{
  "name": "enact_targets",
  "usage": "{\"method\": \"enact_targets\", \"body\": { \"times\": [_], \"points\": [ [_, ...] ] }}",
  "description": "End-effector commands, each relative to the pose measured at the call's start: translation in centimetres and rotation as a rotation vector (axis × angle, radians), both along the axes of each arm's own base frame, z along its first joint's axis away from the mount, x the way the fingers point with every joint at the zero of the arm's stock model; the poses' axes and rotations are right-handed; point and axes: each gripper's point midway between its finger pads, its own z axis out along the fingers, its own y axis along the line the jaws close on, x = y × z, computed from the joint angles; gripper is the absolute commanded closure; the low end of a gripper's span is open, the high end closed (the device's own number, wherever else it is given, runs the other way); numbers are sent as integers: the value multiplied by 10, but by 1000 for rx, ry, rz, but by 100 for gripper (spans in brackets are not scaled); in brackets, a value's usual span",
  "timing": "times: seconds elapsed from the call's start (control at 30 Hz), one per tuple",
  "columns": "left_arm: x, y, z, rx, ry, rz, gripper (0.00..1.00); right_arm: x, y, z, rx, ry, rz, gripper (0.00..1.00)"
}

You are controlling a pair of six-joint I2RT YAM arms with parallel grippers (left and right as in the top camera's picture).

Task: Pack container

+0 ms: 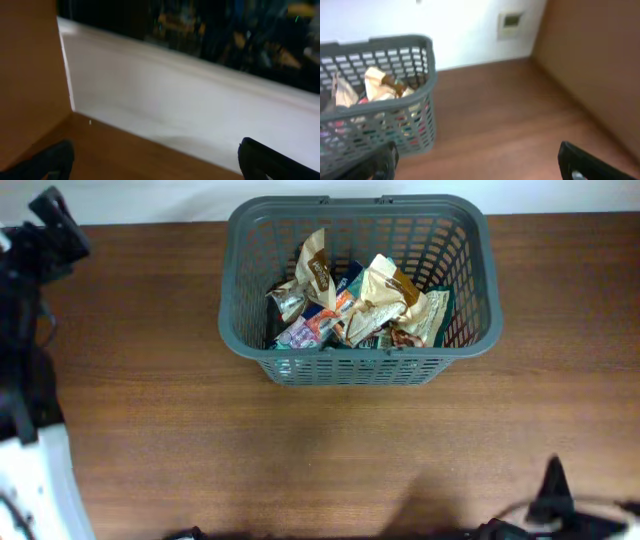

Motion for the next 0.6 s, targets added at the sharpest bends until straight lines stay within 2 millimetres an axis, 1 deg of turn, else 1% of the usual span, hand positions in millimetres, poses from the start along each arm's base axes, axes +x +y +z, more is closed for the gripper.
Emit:
{"method": "enact_targets", "body": {
  "times": [0.0,0.03,0.07,0.1,0.17,0.27,0.33,0.43,0.5,0.57],
  "points": [
    [-28,0,10,9,-50,47,1,33,4,-28,68,17,92,1],
    [-34,-2,12,14,-66,47,1,43,1,-37,76,25,101,1],
    [-40,-5,13,20,-81,47,1,55,-2,-52,90,42,111,1],
    [-45,-6,14,23,-92,50,1,62,-4,-62,101,56,120,1],
    [-55,-8,11,26,-99,59,1,76,-5,-92,138,98,147,1],
    [-68,-9,7,29,-104,74,1,93,-2,-135,206,150,193,1],
    [-75,-10,1,28,-99,86,1,100,-5,-163,247,183,190,1],
    [-81,-11,-20,12,-48,89,1,105,-5,-194,280,218,196,1],
    [-81,-11,-45,-8,18,91,1,107,-6,-209,296,232,193,1],
    [-80,-10,-76,-33,93,96,1,110,-7,-218,298,237,193,1]
  ]
}}
